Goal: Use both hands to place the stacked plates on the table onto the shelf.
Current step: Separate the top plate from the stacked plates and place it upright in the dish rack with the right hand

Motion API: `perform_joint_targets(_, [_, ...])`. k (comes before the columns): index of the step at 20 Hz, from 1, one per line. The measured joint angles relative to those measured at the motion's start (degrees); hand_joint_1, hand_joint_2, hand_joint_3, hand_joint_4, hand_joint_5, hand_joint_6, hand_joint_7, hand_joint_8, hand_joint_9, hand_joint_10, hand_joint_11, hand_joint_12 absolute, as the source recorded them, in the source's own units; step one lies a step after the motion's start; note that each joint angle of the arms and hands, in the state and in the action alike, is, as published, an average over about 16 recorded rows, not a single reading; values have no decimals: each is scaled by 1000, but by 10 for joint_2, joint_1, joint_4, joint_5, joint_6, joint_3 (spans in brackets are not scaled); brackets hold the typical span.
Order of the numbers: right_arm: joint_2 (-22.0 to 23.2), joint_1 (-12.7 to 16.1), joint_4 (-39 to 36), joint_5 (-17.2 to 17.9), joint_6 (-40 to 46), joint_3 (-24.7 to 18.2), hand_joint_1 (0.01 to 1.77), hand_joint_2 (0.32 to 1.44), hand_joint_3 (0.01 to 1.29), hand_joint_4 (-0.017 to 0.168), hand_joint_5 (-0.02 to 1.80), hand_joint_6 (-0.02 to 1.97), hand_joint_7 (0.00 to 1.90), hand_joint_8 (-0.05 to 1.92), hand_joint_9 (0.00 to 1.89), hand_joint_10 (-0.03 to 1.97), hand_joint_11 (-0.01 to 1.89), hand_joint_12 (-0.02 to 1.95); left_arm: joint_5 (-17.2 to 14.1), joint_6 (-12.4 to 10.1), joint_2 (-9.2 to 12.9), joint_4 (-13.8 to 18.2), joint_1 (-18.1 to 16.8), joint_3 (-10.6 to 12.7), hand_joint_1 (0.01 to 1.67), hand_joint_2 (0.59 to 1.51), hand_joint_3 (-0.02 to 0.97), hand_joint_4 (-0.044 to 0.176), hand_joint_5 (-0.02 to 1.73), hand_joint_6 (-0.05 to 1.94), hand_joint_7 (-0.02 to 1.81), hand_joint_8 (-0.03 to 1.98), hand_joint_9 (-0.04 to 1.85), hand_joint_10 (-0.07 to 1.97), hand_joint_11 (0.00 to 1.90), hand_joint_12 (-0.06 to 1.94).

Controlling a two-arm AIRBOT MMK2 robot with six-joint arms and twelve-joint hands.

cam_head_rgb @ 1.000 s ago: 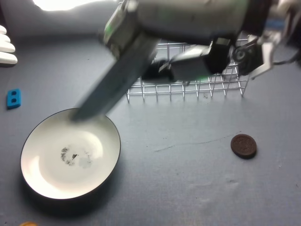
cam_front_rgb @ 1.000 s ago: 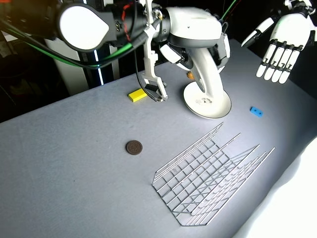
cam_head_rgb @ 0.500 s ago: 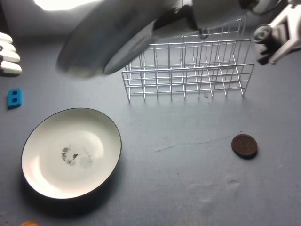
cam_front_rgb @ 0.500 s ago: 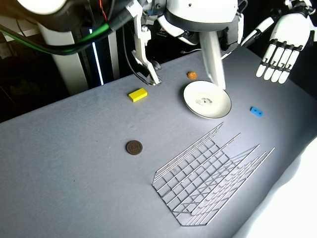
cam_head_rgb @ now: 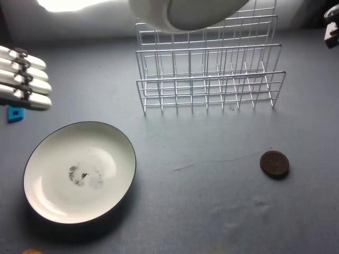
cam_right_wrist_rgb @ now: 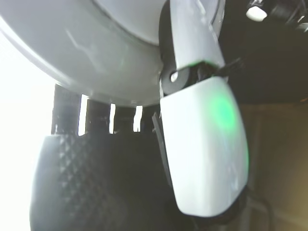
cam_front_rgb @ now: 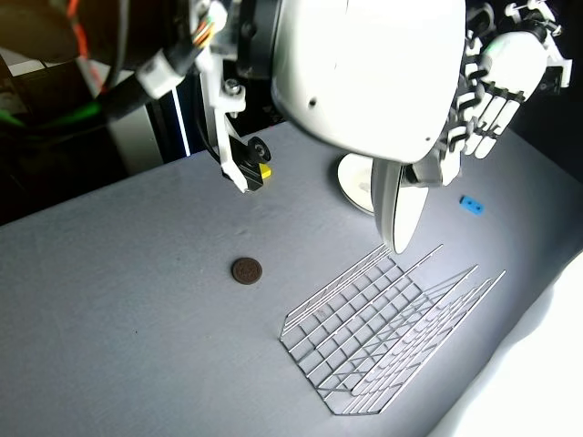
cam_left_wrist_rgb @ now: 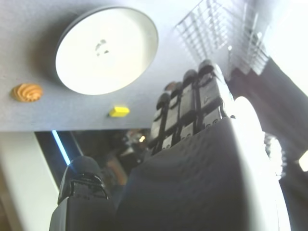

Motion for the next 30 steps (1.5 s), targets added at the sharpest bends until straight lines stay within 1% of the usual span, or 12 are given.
perform_joint_targets(3, [1, 2, -1, -11, 27, 20, 1334, 1008, 13, -5, 962, 952, 1022, 824, 1044, 798, 957, 1001, 7, 11, -6, 0, 19, -13, 15, 1122, 12, 3, 22, 5, 16, -9, 22, 9, 14, -7])
perform_joint_targets(5, [1, 0, -13, -10, 45, 32, 1335, 1007, 13, -3, 962, 951, 1028, 822, 1064, 705, 959, 999, 13, 18, -10, -3, 33, -19, 15, 1122, 12, 3, 21, 5, 16, -10, 22, 9, 14, -8])
perform_joint_targets(7, [1, -2, -33, -5, 63, 42, 1336, 1007, 13, -3, 960, 951, 1038, 811, 1074, 684, 966, 1002, 20, 24, -15, -9, 49, -23, 15, 1123, 13, 3, 21, 4, 15, -10, 22, 9, 14, -8])
perform_joint_targets(10, [0, -7, -72, 9, 95, 54, 1337, 1007, 13, -4, 957, 945, 1042, 807, 1070, 745, 965, 1036, 30, 32, -24, -20, 76, -25, 15, 1124, 12, 2, 21, 5, 14, -10, 22, 9, 14, -7])
perform_joint_targets(15, [-2, -14, -143, 36, 156, 66, 1338, 1004, 13, -5, 965, 898, 1055, 783, 1079, 757, 957, 1091, 48, 41, -40, -40, 119, -24, 16, 1122, 12, 2, 21, 5, 15, -10, 22, 9, 14, -7])
perform_joint_targets(17, [-3, -17, -171, 46, 180, 70, 1340, 1002, 13, -6, 968, 882, 1060, 771, 1076, 807, 953, 1113, 54, 43, -44, -46, 130, -23, 15, 1121, 12, 2, 21, 5, 16, -10, 22, 9, 14, -8])
perform_joint_targets(19, [-5, -20, -196, 54, 204, 74, 1341, 1001, 13, -7, 971, 866, 1067, 756, 1064, 896, 953, 1130, 60, 45, -49, -52, 140, -22, 16, 1119, 12, 2, 21, 5, 17, -9, 22, 9, 14, -8])
perform_joint_targets(21, [-8, -23, -212, 57, 223, 78, 1343, 999, 13, -8, 973, 857, 1071, 746, 1049, 986, 950, 1144, 66, 47, -52, -56, 149, -21, 16, 1116, 12, 2, 22, 5, 20, -8, 22, 9, 14, -8])
perform_joint_targets(22, [-10, -24, -218, 56, 231, 80, 1344, 998, 13, -9, 974, 853, 1070, 749, 1045, 1000, 945, 1150, 68, 47, -54, -57, 153, -20, 16, 1115, 12, 2, 22, 5, 21, -7, 21, 9, 14, -7])
perform_joint_targets(30, [-34, -41, -222, 41, 256, 109, 1352, 995, 13, -8, 973, 873, 1064, 773, 1044, 994, 938, 1141, 84, 49, -61, -61, 177, -15, 16, 1101, 12, 1, 23, 4, 26, -4, 20, 8, 14, -6])
